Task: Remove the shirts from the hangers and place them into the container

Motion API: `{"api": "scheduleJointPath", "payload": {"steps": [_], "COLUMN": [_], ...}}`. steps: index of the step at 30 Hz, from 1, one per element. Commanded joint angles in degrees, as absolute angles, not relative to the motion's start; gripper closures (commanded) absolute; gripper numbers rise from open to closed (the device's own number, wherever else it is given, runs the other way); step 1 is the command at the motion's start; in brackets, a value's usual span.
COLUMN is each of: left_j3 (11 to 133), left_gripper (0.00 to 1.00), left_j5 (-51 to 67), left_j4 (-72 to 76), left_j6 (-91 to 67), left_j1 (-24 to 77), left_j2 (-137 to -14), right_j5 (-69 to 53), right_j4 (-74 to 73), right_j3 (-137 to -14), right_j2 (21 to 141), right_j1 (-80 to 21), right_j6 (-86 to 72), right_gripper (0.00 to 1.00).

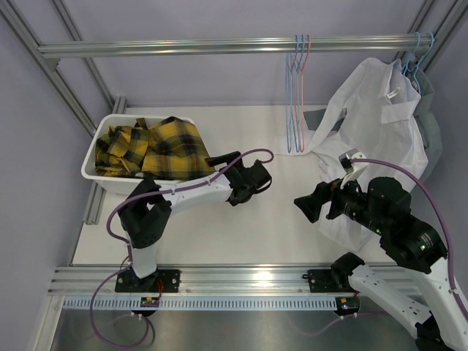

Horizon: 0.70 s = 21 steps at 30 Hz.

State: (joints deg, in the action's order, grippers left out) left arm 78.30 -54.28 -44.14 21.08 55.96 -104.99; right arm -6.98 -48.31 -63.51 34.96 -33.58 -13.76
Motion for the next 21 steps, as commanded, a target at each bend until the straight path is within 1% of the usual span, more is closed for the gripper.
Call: {"api": "scheduleJointPath", "payload": {"steps": [1, 8, 10, 11, 13, 14, 15, 17, 18, 20, 21], "left_j3": [77.52, 75.59, 75.41, 75.5, 76.63, 77.25, 77.86, 79.62, 80.32, 81.3, 81.56], "left_gripper": [0.01, 0.02, 0.08, 0.17, 0.3, 0.35, 0.44, 0.5, 0.57, 0.64, 0.75], "left_j5": [-61.17, -63.9, -63.72, -63.63, -62.59, -61.45, -61.26, -60.65, -60.3, -59.68, -59.5], "left_j4": [-40.43, -38.15, -37.88, -37.88, -39.37, -40.42, -41.91, -43.5, -44.9, -45.87, -46.14], "left_j6": [25.22, 25.75, 25.49, 24.97, 24.0, 22.69, 22.24, 20.4, 19.96, 19.17, 18.81], "left_j1": [54.06, 50.54, 50.36, 50.36, 50.36, 50.36, 50.36, 50.36, 50.36, 50.36, 50.36], "left_j2": [-105.38, -104.15, -103.45, -103.1, -101.79, -101.43, -100.99, -99.67, -99.23, -97.66, -97.21], "right_j5": [-6.77, -6.77, -6.86, -6.86, -7.03, -7.12, -7.12, -7.03, -6.94, -6.94, -6.94], "right_j4": [-48.08, -48.08, -47.99, -47.99, -47.99, -48.08, -48.16, -48.16, -48.25, -48.34, -48.34], "right_j3": [-63.02, -62.23, -62.05, -62.05, -62.05, -62.14, -62.14, -62.23, -62.23, -62.23, -62.23], "right_j2": [34.81, 34.19, 34.19, 34.19, 34.1, 34.19, 34.1, 34.01, 34.01, 34.01, 34.1], "right_j1": [-33.49, -33.49, -33.49, -33.49, -33.4, -33.49, -33.49, -33.49, -33.49, -33.49, -33.4], "right_j6": [-13.97, -14.41, -14.59, -14.68, -14.85, -14.85, -14.94, -14.94, -15.03, -15.12, -15.12], "right_gripper": [0.0, 0.01, 0.0, 0.01, 0.01, 0.01, 0.01, 0.0, 0.01, 0.01, 0.01]}}
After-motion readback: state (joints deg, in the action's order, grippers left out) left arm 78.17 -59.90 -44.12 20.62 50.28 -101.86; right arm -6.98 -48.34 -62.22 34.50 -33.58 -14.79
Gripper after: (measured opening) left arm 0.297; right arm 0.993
